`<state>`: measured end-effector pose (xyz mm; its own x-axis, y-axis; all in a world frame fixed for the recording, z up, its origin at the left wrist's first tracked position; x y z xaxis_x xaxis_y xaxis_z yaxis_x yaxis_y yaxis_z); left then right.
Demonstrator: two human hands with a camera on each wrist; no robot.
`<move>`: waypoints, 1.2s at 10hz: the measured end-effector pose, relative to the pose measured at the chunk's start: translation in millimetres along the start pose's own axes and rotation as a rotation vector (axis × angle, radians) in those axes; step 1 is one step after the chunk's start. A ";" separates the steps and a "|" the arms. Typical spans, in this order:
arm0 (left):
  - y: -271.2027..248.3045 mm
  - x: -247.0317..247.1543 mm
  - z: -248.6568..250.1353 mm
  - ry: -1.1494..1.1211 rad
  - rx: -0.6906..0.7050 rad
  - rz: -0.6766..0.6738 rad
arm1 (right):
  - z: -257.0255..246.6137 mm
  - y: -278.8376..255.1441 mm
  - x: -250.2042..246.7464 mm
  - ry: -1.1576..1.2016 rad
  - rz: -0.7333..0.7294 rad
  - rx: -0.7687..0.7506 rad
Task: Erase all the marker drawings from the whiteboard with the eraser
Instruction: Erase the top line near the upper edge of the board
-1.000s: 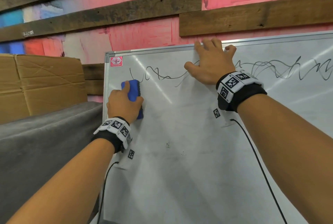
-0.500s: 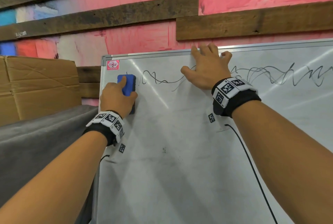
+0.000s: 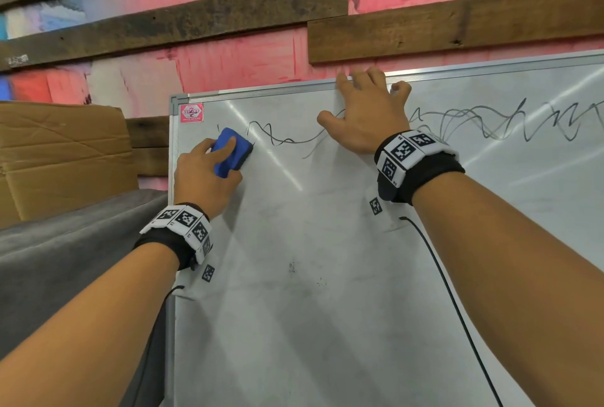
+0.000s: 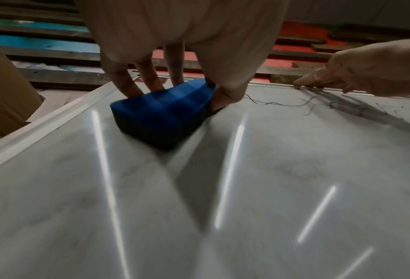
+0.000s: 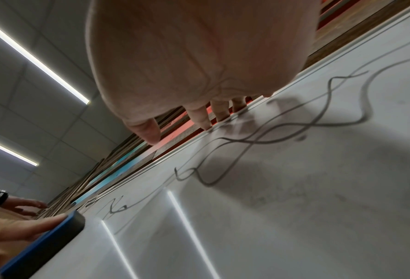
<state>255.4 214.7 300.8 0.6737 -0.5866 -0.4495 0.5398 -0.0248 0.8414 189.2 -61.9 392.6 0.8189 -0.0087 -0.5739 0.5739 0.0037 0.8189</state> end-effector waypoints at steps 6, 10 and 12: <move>9.5 5.6 26.7 -0.004 -0.086 -0.008 | 0.5 1.2 0.8 -0.009 -0.017 0.011; 3.0 -1.4 2.4 -0.031 -0.250 0.059 | -0.4 0.5 0.0 -0.013 -0.025 -0.004; 28.9 -11.9 -17.6 0.012 -0.281 0.031 | 0.5 0.4 -0.6 -0.009 -0.011 -0.005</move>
<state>271.9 235.2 325.2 0.6970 -0.5741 -0.4297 0.6365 0.2194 0.7394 188.9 -62.4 393.3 0.8125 -0.0180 -0.5826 0.5828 0.0086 0.8126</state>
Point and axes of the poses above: each hand's wrist, its own y-axis towards the middle knuckle, its own x-axis out of the palm, z = x × y, the point moved 6 cm from there along y, towards the middle knuckle, and after that the axes turned 1 degree about -y, right-handed, at the moved point
